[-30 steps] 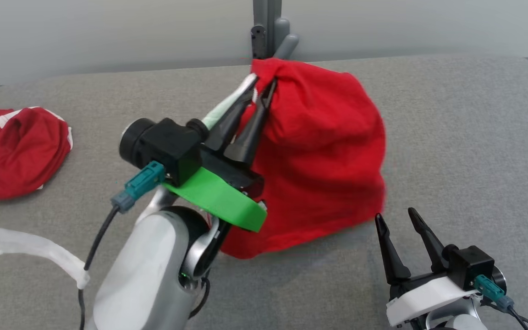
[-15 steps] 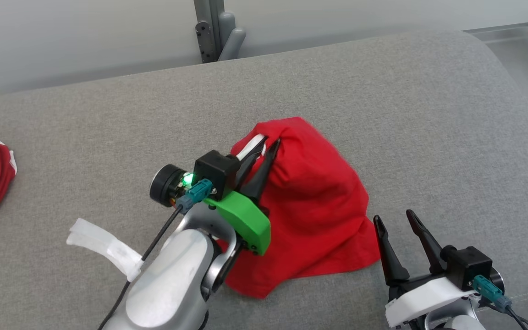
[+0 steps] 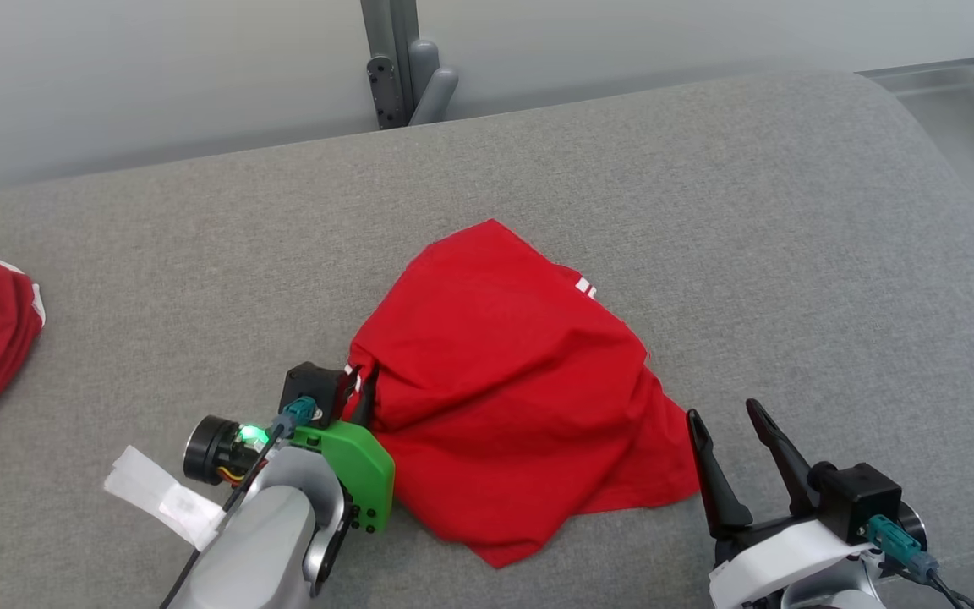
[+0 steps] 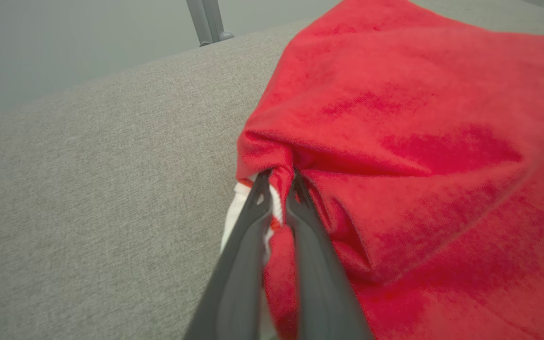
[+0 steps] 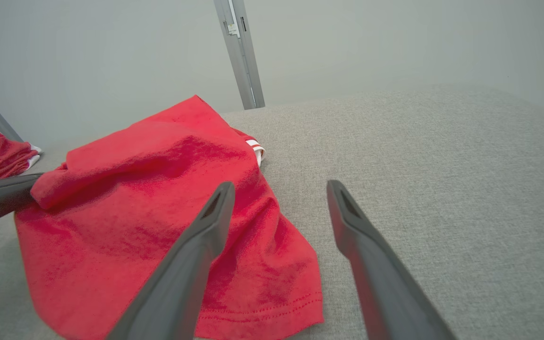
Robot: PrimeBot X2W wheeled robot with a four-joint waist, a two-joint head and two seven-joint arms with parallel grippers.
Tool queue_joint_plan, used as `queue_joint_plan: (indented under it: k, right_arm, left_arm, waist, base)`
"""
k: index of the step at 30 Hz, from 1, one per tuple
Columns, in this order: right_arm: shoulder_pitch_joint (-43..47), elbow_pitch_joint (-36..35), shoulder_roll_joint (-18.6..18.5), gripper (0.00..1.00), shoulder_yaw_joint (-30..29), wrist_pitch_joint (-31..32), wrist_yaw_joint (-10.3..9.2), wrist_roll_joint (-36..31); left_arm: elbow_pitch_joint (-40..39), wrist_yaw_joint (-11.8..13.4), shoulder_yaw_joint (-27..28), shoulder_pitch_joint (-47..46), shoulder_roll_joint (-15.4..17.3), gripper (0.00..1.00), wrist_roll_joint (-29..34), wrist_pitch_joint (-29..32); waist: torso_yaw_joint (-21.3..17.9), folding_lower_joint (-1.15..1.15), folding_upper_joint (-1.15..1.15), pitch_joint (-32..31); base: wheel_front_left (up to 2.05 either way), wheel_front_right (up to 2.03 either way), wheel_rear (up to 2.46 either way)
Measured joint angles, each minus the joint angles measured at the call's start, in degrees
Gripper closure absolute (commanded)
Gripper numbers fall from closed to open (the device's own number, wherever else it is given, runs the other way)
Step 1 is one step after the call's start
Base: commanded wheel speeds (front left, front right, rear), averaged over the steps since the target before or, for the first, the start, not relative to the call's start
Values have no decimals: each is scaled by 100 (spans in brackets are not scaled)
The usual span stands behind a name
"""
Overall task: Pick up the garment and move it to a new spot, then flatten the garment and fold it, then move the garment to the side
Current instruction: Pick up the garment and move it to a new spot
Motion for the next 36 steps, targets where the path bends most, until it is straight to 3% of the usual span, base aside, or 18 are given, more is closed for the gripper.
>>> queue_joint_plan:
  k: [6, 7, 8, 9, 10, 18, 29, 36]
  right_arm:
    - [1, 0, 0, 0, -15, 0, 0, 5]
    - [2, 0, 0, 0, -14, 0, 0, 8]
    - [2, 0, 1, 0, -12, 0, 0, 8]
    - [3, 0, 1, 0, -11, 0, 0, 8]
    - [3, 0, 1, 0, -10, 0, 0, 8]
    - [15, -180, 0, 0, -94, 0, 0, -37]
    - [171, -468, 2, 0, -389, 0, 0, -376]
    - [262, -627, 0, 0, -611, -1, 0, -570]
  left_arm:
    - [387, -160, -3, -194, -196, 100, -141, -271]
    - [404, -169, -3, -231, -227, 81, -152, -319]
    - [420, -172, -5, -262, -248, 81, -156, -361]
    - [424, -172, -7, -287, -259, 51, -165, -403]
    - [422, -170, -7, -301, -269, 0, -192, -452]
    - [-279, 63, 189, 5, -204, 0, -236, -794]
    - [-2631, 593, 1244, 1952, 419, 0, 103, -837]
    - [-3323, 543, 1791, 2992, 450, 0, 611, -837]
  waist:
    - [129, 0, 0, 10]
    - [152, 0, 0, 12]
    - [173, 0, 0, 13]
    - [191, 0, 0, 14]
    - [206, 0, 0, 12]
    - [252, 0, 0, -57]
    - [448, 0, 0, -245]
    - [719, 0, 0, -351]
  base:
    - [0, 0, 0]
    - [0, 0, 0]
    - [0, 0, 0]
    - [0, 0, 0]
    - [0, 0, 0]
    - [0, 0, 0]
    - [0, 0, 0]
    - [0, 0, 0]
